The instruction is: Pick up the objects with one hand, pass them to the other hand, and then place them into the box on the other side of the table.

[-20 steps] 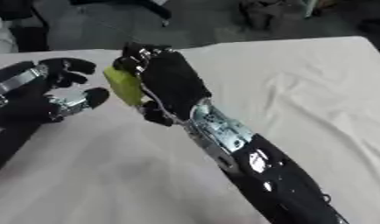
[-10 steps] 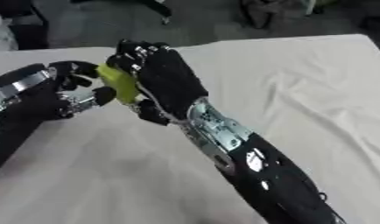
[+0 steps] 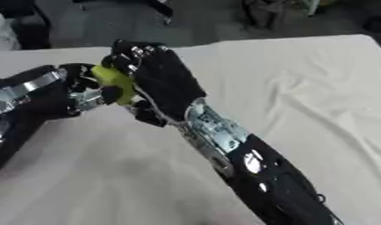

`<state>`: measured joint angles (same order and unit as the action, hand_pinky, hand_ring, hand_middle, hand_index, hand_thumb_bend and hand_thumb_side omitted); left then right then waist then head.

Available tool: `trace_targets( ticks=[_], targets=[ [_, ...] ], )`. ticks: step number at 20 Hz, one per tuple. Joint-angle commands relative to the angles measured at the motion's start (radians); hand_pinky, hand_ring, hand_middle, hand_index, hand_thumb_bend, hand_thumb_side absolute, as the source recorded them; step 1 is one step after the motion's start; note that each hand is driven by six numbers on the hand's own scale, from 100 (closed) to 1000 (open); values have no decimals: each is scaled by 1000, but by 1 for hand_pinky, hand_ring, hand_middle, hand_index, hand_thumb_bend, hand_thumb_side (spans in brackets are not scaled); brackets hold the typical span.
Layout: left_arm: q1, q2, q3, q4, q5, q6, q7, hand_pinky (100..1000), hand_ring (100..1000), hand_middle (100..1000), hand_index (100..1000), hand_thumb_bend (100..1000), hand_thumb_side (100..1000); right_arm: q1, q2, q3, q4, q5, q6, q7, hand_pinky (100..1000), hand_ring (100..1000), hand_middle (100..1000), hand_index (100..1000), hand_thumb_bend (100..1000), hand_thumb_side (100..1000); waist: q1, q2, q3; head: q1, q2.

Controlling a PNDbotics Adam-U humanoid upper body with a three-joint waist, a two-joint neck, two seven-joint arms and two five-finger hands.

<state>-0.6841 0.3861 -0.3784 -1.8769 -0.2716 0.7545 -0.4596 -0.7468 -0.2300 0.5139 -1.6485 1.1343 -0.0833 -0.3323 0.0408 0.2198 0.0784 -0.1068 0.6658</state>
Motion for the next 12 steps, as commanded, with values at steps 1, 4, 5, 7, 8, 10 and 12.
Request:
trace_targets(
  ticks=[1, 4, 5, 7, 8, 10, 12],
  targets=[
    [-26, -2, -1, 18, 0, 24, -14, 971, 900, 836, 891, 500, 653, -9, -21, 0, -37, -20, -10, 4, 335, 464, 460, 509, 243, 100, 2, -29, -1, 6, -3],
    [-39, -12, -4, 40, 2, 28, 1, 950, 883, 807, 865, 481, 610, -7, -22, 3, -44, -36, -29, 10, 335, 464, 460, 509, 242, 100, 3, -28, -2, 8, -3],
    [-42, -16, -5, 47, 3, 31, 9, 940, 876, 799, 854, 464, 587, -7, -22, 4, -45, -41, -39, 14, 336, 464, 460, 509, 241, 100, 3, -28, -3, 9, -3],
    [-48, -22, -6, 59, 6, 42, 32, 927, 866, 786, 840, 427, 579, -5, -23, 5, -45, -53, -55, 17, 336, 464, 460, 510, 240, 100, 3, -28, -4, 10, -4],
    [-50, -25, -6, 64, 8, 47, 46, 914, 856, 770, 834, 398, 577, -5, -23, 7, -45, -59, -63, 20, 337, 464, 460, 510, 239, 100, 3, -28, -5, 10, -4],
    [-53, -30, -5, 70, 15, 55, 82, 902, 849, 758, 830, 371, 571, -4, -24, 7, -44, -68, -76, 25, 337, 464, 459, 509, 237, 100, 3, -28, -6, 10, -4],
    [-55, -35, -4, 71, 23, 57, 119, 880, 831, 742, 826, 338, 559, -4, -24, 7, -42, -77, -83, 32, 337, 464, 459, 509, 234, 100, 3, -28, -6, 11, -4]
  ],
)
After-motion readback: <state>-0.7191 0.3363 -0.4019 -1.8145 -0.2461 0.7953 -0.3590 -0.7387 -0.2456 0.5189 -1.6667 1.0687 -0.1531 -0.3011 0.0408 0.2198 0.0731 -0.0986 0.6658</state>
